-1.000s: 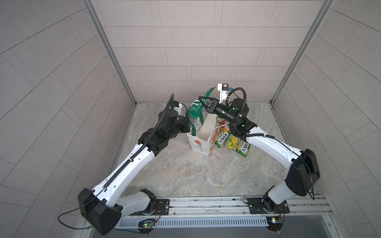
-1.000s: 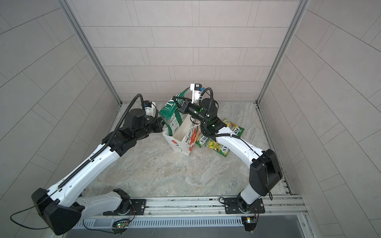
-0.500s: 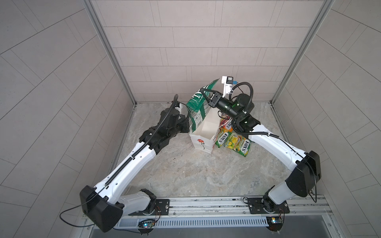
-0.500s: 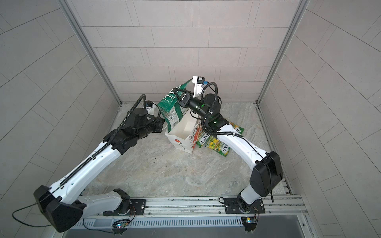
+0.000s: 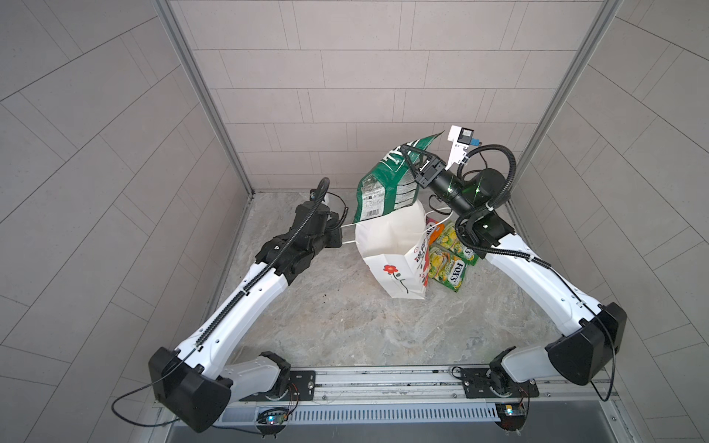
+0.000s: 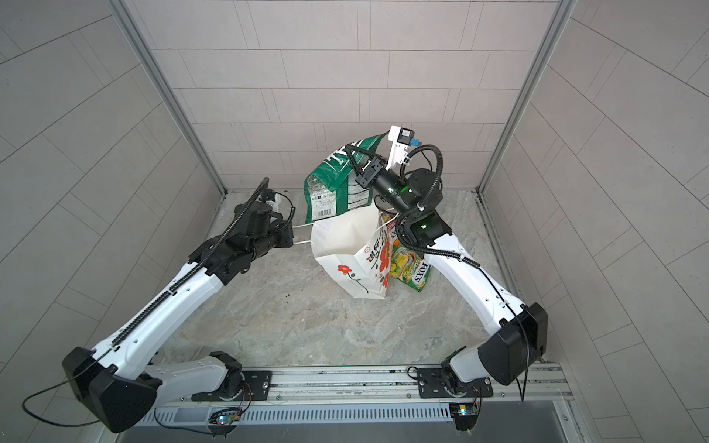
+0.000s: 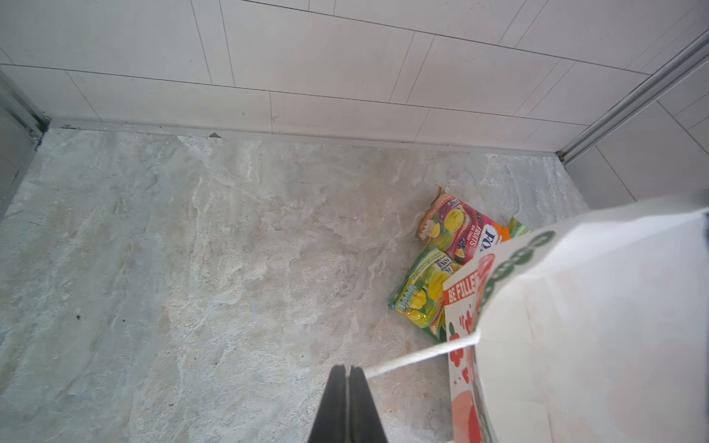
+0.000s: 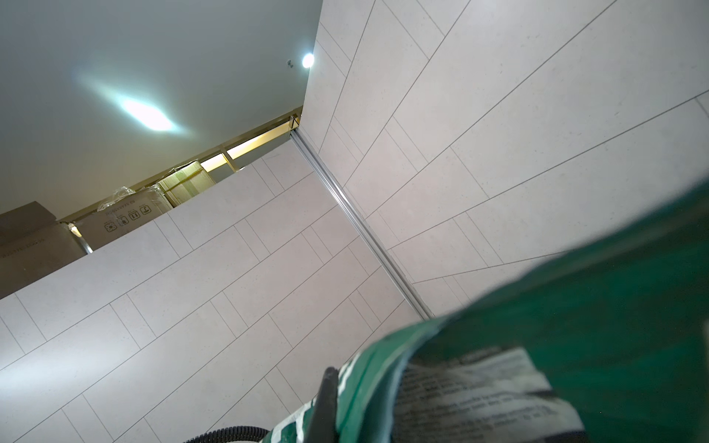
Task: Take the snacks out of the paper bag
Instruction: 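Lift the REAL packet clear with the right gripper while the left lowers the bag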
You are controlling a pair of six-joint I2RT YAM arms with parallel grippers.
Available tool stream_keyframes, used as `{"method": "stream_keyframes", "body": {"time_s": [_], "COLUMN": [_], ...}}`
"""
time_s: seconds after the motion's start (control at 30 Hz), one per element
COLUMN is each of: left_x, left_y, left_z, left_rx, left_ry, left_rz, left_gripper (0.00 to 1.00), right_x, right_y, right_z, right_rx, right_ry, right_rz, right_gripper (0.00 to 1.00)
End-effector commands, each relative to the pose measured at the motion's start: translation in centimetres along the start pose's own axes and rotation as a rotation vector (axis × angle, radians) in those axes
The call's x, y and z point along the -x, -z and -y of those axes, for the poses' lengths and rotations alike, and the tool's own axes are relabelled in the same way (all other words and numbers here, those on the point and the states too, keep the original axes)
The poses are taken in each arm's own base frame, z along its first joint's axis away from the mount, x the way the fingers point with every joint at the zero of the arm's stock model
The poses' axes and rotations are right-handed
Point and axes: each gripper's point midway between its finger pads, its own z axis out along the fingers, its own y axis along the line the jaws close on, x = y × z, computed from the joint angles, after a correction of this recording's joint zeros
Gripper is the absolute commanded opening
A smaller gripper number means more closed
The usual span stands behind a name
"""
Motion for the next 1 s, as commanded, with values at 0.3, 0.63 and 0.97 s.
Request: {"method": "stream_keyframes", "body": {"time_s": [0.3,0.63,0.97], "left_x": [1.0,2.0,5.1], "left_y": [1.7,2.1,1.9], "left_z": [-3.5,-4.0,-3.7], "left_rx": [0.134,0.141,0.147], "left_ry": [-0.025,-0.033,-0.057], "left_rz": [0.038,0.061,0.116], "left_gripper": [0.0,0.0,0.0], "right_x": [5.5,5.8,6.1], "right_y": [3.3,4.7,8.0], "right_z": [-2.0,-0.2,2.4], "right_rx": [-0.001,-0.063,-0.223], "right_ry": [0.066,0.08,0.16], "right_rz": [0.149,0.158,0.126], "right_gripper": [0.0,0.0,0.0]}}
